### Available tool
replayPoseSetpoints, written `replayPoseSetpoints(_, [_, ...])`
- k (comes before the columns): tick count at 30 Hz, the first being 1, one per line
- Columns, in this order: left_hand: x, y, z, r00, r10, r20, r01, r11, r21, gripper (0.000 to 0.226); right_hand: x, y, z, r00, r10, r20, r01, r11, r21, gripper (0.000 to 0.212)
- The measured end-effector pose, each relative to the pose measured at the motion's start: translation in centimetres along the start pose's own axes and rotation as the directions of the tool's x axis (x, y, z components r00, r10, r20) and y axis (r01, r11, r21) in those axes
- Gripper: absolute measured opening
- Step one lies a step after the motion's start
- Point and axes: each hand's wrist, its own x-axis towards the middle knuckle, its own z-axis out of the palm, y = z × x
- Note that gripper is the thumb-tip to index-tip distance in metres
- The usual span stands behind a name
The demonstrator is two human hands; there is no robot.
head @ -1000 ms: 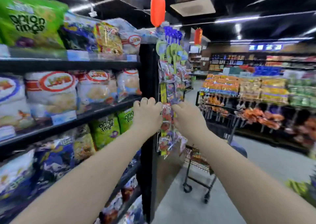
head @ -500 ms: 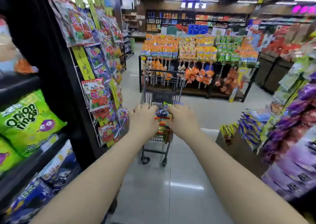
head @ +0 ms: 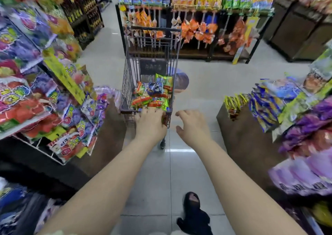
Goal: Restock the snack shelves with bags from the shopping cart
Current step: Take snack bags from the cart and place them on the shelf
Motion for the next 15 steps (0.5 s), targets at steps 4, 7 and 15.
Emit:
replayPoseSetpoints(4, [7.0,2.2,3.2,0.999,-0.031,0.018,0.032,0.999,-0.023,0.036,6.2,4.8,2.2,0.999,-0.016,0.038,0.015,0.999,0.030,0.042])
replayPoseSetpoints(7, [12.7,3.9,5.1,0.994,-0.102,0.047,0.104,0.994,-0.032,0.034,11.5,8.9,3.3,0.993,-0.053,0.104,0.046,0.997,0.069,0.042])
replayPoseSetpoints(15, [27.2,4.9,7.1,0.960,-0.273,0.063,0.272,0.962,0.016,0.039,26.2,16.9,5.8,0.964,-0.126,0.234,0.097,0.987,0.131,0.042])
